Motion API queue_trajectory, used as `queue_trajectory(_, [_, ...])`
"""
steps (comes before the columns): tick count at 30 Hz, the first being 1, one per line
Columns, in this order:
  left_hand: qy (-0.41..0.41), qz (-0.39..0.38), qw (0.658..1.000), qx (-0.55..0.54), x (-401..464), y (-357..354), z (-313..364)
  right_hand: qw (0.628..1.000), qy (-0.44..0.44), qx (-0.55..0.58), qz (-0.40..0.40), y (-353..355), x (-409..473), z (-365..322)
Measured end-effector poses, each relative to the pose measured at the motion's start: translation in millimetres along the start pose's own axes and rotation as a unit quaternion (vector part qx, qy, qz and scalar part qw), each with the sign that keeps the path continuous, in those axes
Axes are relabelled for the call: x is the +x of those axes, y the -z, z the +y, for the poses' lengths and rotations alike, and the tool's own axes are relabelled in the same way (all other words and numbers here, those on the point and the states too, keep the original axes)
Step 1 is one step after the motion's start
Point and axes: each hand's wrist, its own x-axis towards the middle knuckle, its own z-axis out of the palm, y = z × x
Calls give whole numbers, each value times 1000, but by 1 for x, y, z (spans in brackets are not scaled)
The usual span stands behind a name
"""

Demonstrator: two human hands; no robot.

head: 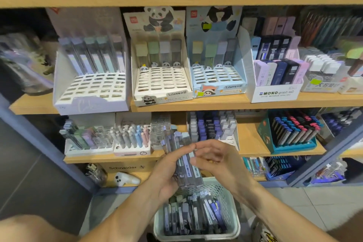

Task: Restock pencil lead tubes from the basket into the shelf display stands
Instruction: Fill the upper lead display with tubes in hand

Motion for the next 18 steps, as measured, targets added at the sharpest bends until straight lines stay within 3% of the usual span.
queue_trajectory(10, [-77, 15, 996, -37, -66, 40, 33, 995, 67, 66, -21, -53, -13, -43])
queue_trajectory(18, [-239, 71, 968, -7, -122, 54, 97, 986, 153, 69, -17, -96, -6, -117])
